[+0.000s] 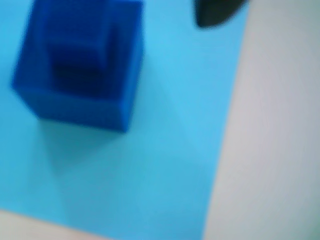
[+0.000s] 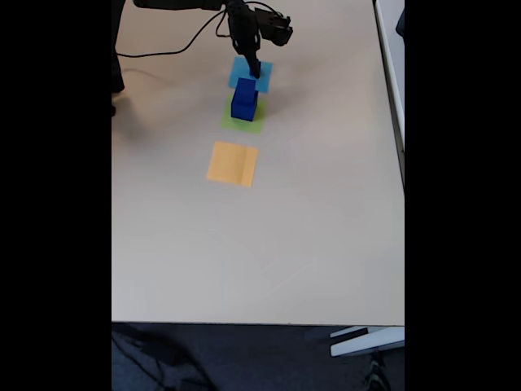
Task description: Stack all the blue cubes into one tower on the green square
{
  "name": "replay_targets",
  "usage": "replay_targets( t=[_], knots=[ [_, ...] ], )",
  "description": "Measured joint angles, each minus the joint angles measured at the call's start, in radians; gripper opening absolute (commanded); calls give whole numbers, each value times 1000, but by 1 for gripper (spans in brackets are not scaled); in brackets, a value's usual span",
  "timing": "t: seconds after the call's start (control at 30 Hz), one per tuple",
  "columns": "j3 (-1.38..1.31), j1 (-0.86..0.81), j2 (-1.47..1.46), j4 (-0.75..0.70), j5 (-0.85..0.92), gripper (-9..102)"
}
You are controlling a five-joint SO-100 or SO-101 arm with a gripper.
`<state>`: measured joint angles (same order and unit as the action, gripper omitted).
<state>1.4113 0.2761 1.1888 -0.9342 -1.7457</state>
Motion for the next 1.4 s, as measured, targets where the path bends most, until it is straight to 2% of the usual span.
replay_targets(
  t=[0.37, 1.4],
  knots=[
    [-112, 0, 0, -97, -6, 35],
    [-112, -6, -75, -98, -25, 32]
  ],
)
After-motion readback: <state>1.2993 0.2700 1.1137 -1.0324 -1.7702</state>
